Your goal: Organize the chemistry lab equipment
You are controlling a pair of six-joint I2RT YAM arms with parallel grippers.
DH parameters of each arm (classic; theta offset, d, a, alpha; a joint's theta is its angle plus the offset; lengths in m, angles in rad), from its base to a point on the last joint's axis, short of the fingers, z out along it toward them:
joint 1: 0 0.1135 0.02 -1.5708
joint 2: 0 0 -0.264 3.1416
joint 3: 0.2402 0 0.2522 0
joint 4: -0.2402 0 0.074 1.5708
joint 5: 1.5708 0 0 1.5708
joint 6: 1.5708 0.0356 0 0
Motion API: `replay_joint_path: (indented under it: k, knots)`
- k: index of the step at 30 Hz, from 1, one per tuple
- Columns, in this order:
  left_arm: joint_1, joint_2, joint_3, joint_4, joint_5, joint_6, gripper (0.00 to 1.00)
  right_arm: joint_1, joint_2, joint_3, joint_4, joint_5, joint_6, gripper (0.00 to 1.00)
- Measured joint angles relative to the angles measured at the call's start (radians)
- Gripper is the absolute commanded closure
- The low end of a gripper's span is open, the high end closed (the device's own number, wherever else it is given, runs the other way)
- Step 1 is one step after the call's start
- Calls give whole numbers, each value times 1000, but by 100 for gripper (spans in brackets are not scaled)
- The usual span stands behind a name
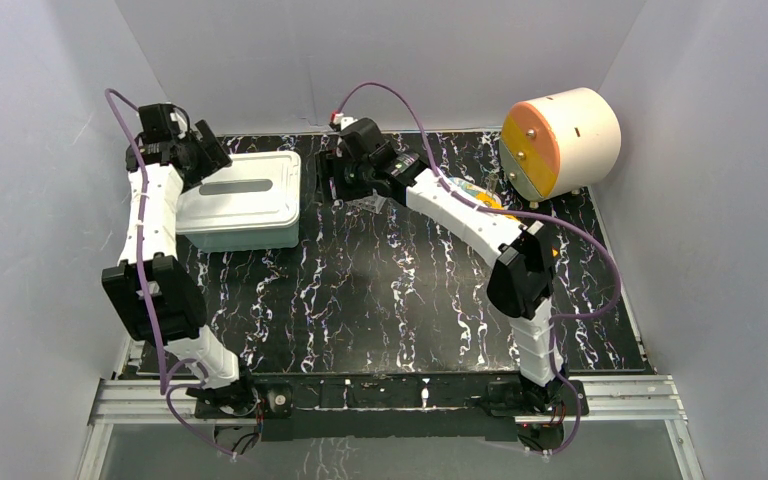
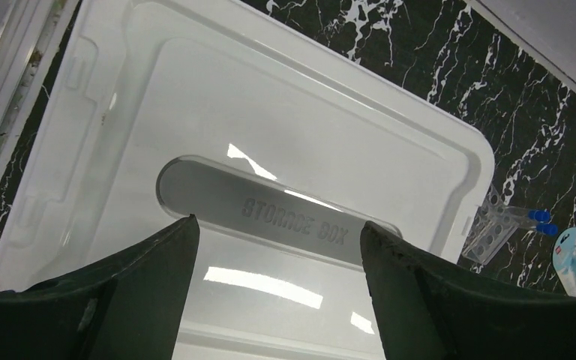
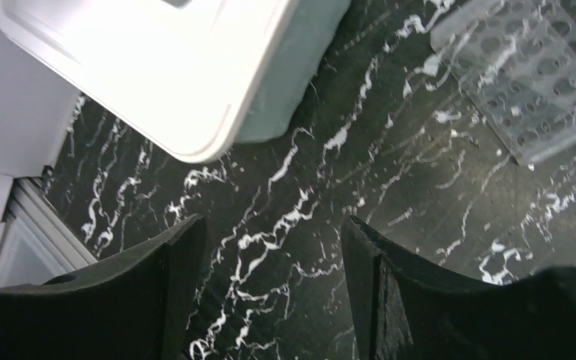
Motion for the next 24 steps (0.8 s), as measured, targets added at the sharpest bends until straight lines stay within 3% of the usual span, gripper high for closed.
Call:
replay_joint_path:
  k: [8,17,24]
  knots:
    - [-6,62,-53,25,11,2,27,-9,-67,-152,0,48,-1,26]
    - [-9,102,-3,-8,-27,-45,30,-13,-172,-246,-37,148,10,26]
    - [-31,111,45,-67,-48,-55,22,-15,-290,-288,-96,218,54,25]
